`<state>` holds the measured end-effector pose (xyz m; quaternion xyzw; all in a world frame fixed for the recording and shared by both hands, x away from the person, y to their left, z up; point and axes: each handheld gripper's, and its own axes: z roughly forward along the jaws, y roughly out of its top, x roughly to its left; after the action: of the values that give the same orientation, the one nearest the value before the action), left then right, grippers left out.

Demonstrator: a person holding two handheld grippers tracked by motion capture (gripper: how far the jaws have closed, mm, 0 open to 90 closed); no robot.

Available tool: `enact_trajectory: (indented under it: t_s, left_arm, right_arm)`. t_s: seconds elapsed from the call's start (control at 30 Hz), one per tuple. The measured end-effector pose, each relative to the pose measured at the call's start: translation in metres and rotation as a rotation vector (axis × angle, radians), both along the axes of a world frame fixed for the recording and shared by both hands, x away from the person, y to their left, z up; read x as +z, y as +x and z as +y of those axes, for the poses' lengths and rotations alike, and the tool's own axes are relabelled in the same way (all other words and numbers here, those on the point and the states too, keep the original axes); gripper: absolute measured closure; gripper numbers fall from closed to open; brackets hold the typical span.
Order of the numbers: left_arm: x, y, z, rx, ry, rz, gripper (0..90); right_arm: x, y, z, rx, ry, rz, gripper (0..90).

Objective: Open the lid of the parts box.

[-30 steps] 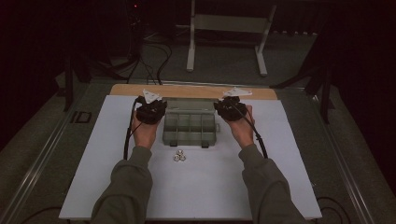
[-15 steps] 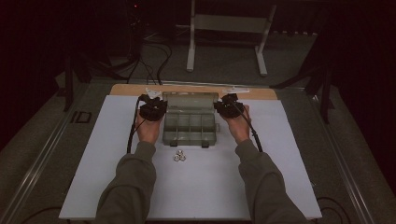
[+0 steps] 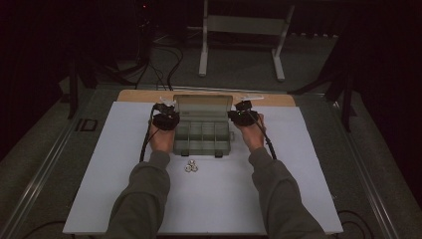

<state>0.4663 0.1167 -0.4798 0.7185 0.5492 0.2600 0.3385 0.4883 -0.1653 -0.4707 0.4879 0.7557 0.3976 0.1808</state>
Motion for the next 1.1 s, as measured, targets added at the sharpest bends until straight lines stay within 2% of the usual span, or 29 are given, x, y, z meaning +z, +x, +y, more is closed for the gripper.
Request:
enact_trajectory:
  t_s: [0.2,0.23,0.4,0.6,0.83,1.1]
  left_arm:
    - [-0.0040,0.0013,-0.0026,0.007,0.027,0.023,82.5]
    - [-0.0046,0.0015,-0.0026,0.007,0.027,0.028,82.5]
    - [-0.0078,0.0015,-0.0035,0.002,0.050,0.038,82.1]
    - [-0.0091,0.0013,-0.0028,-0.005,0.052,0.046,81.4]
    - [-0.0097,-0.0006,0.0004,-0.034,0.038,0.045,78.4]
    - [-0.0091,-0.0073,0.0056,-0.047,-0.020,0.013,73.7]
  right_arm:
    - [-0.0006,0.0016,0.0012,-0.008,-0.005,0.002,84.1]
    - [-0.0014,0.0034,0.0023,-0.014,-0.012,0.022,84.2]
    - [0.0019,0.0083,0.0077,-0.032,-0.042,0.037,84.2]
    - [0.0005,0.0098,0.0087,-0.036,-0.049,0.053,83.7]
    - [-0.0037,0.0072,0.0096,-0.028,-0.047,0.062,80.1]
    - [-0.0046,0.0022,0.0064,-0.009,-0.034,0.039,73.1]
